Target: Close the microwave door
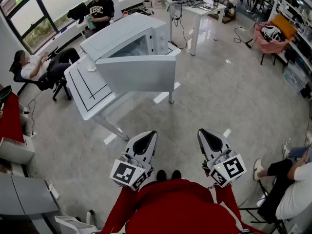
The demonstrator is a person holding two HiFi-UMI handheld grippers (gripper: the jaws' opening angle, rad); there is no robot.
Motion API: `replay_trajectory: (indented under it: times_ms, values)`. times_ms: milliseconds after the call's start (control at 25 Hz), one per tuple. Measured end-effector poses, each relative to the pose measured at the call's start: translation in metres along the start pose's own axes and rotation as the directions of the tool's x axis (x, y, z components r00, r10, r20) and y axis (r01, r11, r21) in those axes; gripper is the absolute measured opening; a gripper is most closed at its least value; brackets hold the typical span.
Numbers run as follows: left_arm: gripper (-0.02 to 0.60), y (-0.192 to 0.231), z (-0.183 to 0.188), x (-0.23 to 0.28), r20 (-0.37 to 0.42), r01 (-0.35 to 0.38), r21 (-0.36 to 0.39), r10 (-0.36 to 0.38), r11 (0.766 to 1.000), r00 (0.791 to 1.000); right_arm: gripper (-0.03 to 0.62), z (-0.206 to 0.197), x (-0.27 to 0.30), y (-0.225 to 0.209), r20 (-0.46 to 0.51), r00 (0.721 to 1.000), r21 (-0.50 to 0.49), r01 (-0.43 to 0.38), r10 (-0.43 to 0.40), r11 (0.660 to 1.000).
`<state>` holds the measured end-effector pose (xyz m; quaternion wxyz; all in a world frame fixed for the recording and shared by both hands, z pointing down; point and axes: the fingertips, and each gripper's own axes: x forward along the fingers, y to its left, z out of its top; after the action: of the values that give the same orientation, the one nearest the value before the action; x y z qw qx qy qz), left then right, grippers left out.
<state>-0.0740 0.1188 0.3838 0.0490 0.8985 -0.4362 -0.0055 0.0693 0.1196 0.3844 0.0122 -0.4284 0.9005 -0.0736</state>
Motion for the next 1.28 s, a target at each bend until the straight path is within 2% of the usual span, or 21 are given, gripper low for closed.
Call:
replay_trajectory:
  times_ms: [600, 960, 1080, 1280]
  values:
    - [0.008, 0.010, -0.005, 0.004, -0.010, -0.012, -0.007, 0.012, 1.000, 1.000, 0.009, -0.005, 0.007, -0.006, -0.013, 1.000, -0.008, 0.004, -0.004, 1.000]
    - [0.008, 0.009, -0.019, 0.022, -0.046, -0.006, -0.055, 0.003, 0.998, 0.999, 0.011, -0.017, 0.004, -0.019, -0.042, 0.999, 0.034, -0.004, 0.005, 0.999]
    - [0.009, 0.017, -0.021, 0.039, -0.058, -0.040, -0.047, 0.037, 0.998, 0.998, 0.011, -0.016, -0.002, -0.032, -0.036, 0.999, 0.043, 0.018, -0.016, 0.999]
    - [0.009, 0.043, -0.007, 0.070, -0.034, -0.138, 0.031, 0.139, 0.990, 0.990, 0.011, -0.012, -0.017, -0.055, -0.016, 0.999, 0.054, 0.050, -0.049, 0.997]
